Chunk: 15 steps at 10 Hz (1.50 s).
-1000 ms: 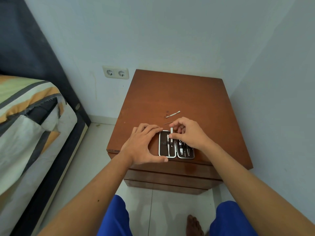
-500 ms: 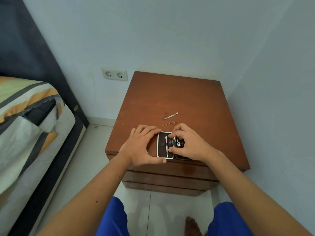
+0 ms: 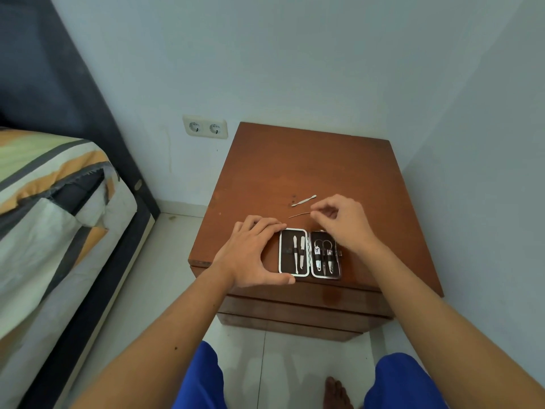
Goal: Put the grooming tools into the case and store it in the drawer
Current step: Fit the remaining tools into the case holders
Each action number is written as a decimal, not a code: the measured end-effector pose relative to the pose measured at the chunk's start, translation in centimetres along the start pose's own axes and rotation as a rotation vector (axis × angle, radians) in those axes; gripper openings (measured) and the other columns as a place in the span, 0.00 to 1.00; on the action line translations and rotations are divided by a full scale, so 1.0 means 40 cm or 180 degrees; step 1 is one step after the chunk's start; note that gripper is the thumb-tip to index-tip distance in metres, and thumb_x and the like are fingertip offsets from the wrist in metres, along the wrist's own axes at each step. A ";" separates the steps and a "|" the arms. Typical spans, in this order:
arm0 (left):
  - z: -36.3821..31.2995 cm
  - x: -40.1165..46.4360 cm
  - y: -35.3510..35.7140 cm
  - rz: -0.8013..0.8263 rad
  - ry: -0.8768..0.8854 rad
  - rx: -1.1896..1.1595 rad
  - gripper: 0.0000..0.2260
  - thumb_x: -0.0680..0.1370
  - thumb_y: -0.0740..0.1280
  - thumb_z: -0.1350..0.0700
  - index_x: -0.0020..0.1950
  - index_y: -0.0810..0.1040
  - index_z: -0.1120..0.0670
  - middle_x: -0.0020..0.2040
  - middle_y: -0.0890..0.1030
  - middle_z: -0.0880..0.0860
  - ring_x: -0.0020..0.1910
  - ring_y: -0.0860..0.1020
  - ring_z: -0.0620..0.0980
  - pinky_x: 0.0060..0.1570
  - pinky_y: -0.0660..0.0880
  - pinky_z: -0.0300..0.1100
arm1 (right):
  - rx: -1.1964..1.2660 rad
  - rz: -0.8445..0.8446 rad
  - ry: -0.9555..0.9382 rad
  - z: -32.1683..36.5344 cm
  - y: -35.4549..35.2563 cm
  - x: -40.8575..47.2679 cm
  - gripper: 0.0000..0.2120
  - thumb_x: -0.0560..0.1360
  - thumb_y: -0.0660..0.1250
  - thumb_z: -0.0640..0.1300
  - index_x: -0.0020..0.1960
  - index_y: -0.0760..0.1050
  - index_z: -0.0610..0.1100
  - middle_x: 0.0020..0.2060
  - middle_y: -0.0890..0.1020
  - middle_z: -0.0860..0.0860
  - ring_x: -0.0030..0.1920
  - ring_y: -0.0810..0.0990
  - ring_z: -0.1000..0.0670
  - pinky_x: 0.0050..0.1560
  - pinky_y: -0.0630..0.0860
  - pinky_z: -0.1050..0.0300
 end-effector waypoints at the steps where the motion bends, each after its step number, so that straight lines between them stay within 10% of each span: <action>1: 0.002 0.000 0.001 0.0015 -0.0004 -0.0015 0.51 0.66 0.69 0.19 0.81 0.65 0.45 0.77 0.68 0.41 0.74 0.61 0.46 0.72 0.61 0.47 | -0.0053 -0.0324 0.0582 -0.035 -0.006 0.073 0.07 0.76 0.76 0.49 0.52 0.87 0.48 0.43 0.86 0.55 0.43 0.82 0.58 0.59 0.79 0.54; 4: 0.002 0.000 0.003 -0.0015 0.0006 0.0031 0.51 0.65 0.69 0.19 0.81 0.66 0.46 0.76 0.68 0.42 0.74 0.62 0.46 0.72 0.61 0.48 | -0.0422 -0.0735 0.1283 -0.027 0.082 0.096 0.33 0.64 0.80 0.67 0.59 0.84 0.44 0.58 0.82 0.48 0.65 0.72 0.42 0.60 0.73 0.47; 12: 0.010 0.005 0.003 -0.0013 -0.0071 -0.0247 0.52 0.62 0.72 0.19 0.79 0.68 0.45 0.74 0.69 0.39 0.73 0.62 0.42 0.72 0.62 0.46 | 0.1449 0.0273 0.0407 0.005 0.060 0.035 0.18 0.76 0.77 0.45 0.61 0.78 0.59 0.42 0.89 0.49 0.44 0.88 0.49 0.56 0.80 0.50; 15: 0.004 0.001 -0.003 -0.0054 -0.0060 -0.0247 0.52 0.61 0.74 0.20 0.78 0.70 0.45 0.73 0.70 0.38 0.72 0.63 0.43 0.70 0.62 0.45 | 0.1255 0.0596 0.0119 0.025 0.093 -0.023 0.14 0.74 0.79 0.44 0.57 0.79 0.53 0.39 0.89 0.50 0.35 0.78 0.57 0.46 0.77 0.55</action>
Point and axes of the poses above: each hand's wrist, its own x-axis towards the middle knuckle, its own y-axis out of the palm, z = x × y, the point moved 5 cm from there along x, towards the middle knuckle
